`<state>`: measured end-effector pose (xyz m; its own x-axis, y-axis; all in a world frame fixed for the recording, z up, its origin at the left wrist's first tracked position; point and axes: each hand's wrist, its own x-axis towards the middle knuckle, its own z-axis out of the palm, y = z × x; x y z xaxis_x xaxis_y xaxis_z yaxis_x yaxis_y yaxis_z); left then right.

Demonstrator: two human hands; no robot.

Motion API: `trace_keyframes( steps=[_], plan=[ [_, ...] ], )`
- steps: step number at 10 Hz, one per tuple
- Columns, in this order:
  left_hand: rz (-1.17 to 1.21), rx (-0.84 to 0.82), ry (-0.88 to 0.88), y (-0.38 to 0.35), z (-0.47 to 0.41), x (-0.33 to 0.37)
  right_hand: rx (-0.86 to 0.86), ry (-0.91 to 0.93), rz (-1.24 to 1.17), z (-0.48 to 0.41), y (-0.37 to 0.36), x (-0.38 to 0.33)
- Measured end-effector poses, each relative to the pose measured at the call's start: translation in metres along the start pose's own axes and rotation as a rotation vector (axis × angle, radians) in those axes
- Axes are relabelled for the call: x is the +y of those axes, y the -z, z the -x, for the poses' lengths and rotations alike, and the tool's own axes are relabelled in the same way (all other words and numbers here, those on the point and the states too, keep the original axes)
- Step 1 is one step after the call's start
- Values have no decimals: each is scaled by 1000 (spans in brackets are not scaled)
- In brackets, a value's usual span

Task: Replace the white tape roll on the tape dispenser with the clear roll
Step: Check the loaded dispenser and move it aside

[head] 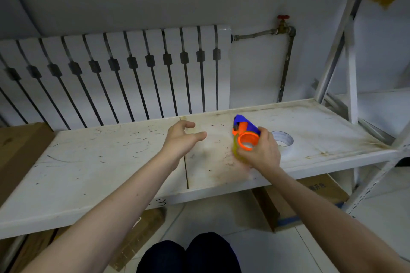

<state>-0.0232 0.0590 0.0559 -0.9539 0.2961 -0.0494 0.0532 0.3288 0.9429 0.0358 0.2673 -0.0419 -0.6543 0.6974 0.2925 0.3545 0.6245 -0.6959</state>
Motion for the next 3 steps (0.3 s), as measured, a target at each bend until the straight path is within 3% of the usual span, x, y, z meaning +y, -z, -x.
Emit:
trace_keyframes(
  steps=[2,3],
  plan=[
    [-27,74,-68,11,0,-4,-90,-69,223,3,-13,15],
    [-87,116,-146,22,7,6,-87,90,166,6,-4,-15]
  ],
)
